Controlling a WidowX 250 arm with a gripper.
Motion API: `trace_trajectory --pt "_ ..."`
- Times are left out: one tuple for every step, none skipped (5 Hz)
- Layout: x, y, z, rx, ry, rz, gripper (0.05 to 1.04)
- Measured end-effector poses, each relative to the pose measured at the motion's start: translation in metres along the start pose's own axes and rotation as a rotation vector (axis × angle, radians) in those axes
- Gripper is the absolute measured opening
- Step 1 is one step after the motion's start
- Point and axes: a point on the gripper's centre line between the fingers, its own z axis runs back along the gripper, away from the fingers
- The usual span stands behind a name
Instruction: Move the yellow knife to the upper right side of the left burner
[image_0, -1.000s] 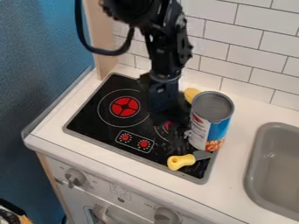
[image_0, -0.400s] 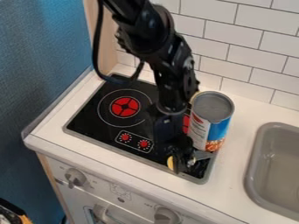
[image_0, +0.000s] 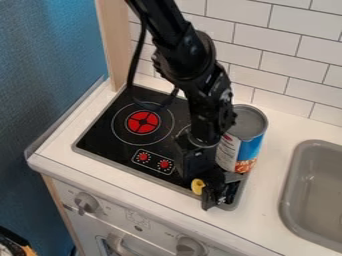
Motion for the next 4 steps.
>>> trace_trajectory --pt "-0.0052 -0.0020 0.0003 -0.002 0.009 -0.005 0.975" --pt "-0.0101 -0.0025 0.0006 0.001 0.028 -0.027 0.699" --pt "-0.0105 -0.0008 -0.0005 0.008 0.044 -0.041 0.418" --pt "-0.0077 -0.0006 0.0050 0.000 0.043 -0.077 0.399"
